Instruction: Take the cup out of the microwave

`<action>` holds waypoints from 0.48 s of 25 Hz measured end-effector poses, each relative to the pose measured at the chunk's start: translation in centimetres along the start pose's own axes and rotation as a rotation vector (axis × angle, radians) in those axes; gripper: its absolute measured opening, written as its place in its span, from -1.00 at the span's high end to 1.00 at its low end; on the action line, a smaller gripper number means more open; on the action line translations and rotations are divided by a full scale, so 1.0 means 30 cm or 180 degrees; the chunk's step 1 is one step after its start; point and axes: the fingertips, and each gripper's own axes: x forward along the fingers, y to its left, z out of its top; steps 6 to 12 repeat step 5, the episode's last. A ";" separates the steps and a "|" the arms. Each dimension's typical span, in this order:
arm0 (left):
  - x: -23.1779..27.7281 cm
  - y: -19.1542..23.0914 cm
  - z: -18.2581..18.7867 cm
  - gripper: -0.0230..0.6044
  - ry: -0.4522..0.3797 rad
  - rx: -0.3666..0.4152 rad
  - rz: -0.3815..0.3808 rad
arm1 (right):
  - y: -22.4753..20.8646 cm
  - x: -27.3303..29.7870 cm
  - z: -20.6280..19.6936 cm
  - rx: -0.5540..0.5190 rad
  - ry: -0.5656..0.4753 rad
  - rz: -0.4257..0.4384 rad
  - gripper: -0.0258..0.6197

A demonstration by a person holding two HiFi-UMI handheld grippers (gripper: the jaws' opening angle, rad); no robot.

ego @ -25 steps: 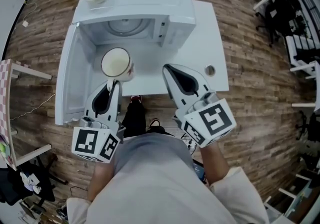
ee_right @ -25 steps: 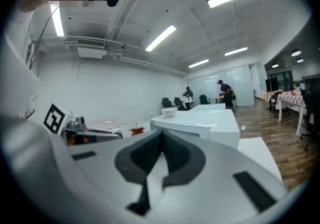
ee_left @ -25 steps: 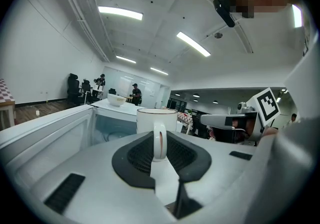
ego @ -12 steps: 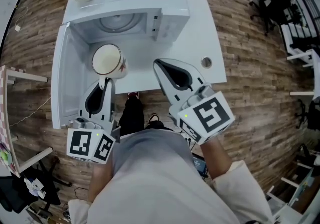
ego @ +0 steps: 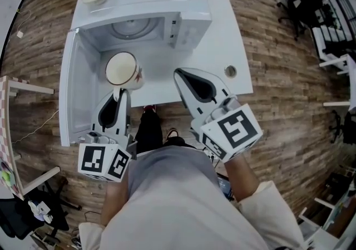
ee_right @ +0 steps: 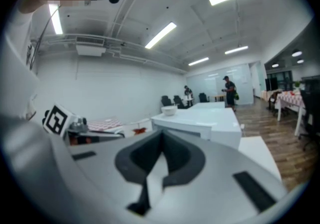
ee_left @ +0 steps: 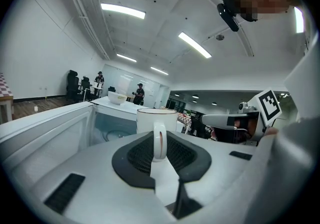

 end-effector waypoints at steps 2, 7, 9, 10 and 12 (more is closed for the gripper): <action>0.005 0.006 -0.006 0.72 -0.0010 -0.0033 0.0008 | -0.007 0.001 -0.004 0.0018 -0.0010 -0.0024 0.85; 0.010 0.020 -0.015 0.72 -0.0009 -0.0067 0.0031 | -0.015 0.005 -0.009 0.0026 -0.0030 -0.0053 0.85; 0.010 0.020 -0.015 0.72 -0.0009 -0.0067 0.0031 | -0.015 0.005 -0.009 0.0026 -0.0030 -0.0053 0.85; 0.010 0.020 -0.015 0.72 -0.0009 -0.0067 0.0031 | -0.015 0.005 -0.009 0.0026 -0.0030 -0.0053 0.85; 0.010 0.020 -0.015 0.72 -0.0009 -0.0067 0.0031 | -0.015 0.005 -0.009 0.0026 -0.0030 -0.0053 0.85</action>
